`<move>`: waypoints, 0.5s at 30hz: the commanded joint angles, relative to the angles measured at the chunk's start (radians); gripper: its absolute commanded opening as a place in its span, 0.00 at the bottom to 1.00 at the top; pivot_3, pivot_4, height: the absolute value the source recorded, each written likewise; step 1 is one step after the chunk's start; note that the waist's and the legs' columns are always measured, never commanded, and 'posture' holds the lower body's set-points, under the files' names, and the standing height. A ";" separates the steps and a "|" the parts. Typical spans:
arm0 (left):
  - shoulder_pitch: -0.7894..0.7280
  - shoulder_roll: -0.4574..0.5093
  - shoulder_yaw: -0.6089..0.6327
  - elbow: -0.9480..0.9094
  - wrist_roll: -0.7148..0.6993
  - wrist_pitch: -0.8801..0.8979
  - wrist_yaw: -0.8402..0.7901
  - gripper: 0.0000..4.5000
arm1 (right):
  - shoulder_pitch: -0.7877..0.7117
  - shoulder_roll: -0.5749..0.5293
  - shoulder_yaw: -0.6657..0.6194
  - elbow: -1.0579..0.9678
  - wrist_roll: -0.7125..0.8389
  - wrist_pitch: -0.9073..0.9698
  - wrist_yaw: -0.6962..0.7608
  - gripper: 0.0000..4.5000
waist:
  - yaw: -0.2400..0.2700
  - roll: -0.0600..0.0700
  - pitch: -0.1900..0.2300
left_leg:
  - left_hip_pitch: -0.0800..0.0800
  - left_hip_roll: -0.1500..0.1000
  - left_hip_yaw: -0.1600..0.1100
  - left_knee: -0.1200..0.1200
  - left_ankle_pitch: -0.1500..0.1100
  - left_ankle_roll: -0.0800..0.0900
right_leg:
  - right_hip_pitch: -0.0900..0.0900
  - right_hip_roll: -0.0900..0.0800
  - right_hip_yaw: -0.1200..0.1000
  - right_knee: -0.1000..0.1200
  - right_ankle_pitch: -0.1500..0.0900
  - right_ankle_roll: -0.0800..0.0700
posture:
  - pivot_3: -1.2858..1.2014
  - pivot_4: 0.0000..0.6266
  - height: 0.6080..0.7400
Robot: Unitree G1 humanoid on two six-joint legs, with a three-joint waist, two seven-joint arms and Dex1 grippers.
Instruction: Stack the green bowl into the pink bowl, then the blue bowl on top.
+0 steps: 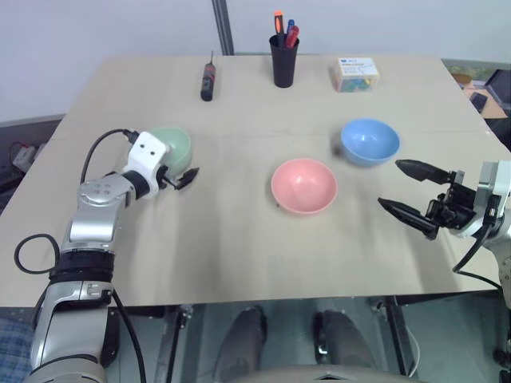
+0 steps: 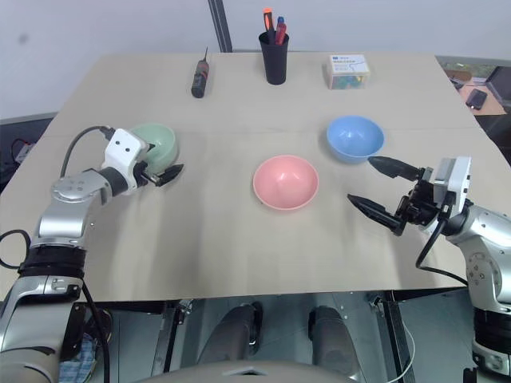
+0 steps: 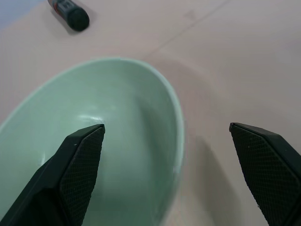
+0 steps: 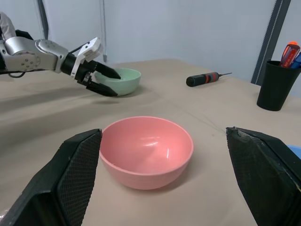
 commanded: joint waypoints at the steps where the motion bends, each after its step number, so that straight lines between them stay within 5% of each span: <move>1: -0.003 0.021 0.017 -0.020 0.010 0.002 0.000 0.94 | -0.010 -0.018 -0.013 -0.011 0.012 -0.023 0.003 1.00 | 0.000 0.000 0.000 | 0.000 0.000 0.000 0.000 0.000 0.000 | 0.000 0.000 0.000 0.000 0.000 0.000 | 0.52 0.24 1.00; 4: -0.004 0.022 0.016 -0.014 0.015 0.003 -0.003 0.81 | -0.010 -0.018 -0.012 -0.010 0.011 -0.027 0.001 1.00 | 0.000 0.000 0.000 | 0.000 0.000 0.000 0.000 0.000 0.000 | 0.000 0.000 0.000 0.000 0.000 0.000 | 0.52 0.24 1.00; 11: -0.010 0.023 0.017 0.002 0.023 0.007 -0.013 0.18 | -0.005 -0.015 -0.018 -0.007 0.013 -0.034 -0.007 1.00 | 0.000 0.000 0.000 | 0.000 0.000 0.000 0.000 0.000 0.000 | 0.000 0.000 0.000 0.000 0.000 0.000 | 0.52 0.24 1.00; 15: -0.019 0.026 0.012 0.011 0.029 0.001 -0.018 0.01 | -0.004 -0.013 -0.018 0.000 0.013 -0.040 -0.005 1.00 | 0.000 0.000 0.000 | 0.000 0.000 0.000 0.000 0.000 0.000 | 0.000 0.000 0.000 0.000 0.000 0.000 | 0.52 0.24 1.00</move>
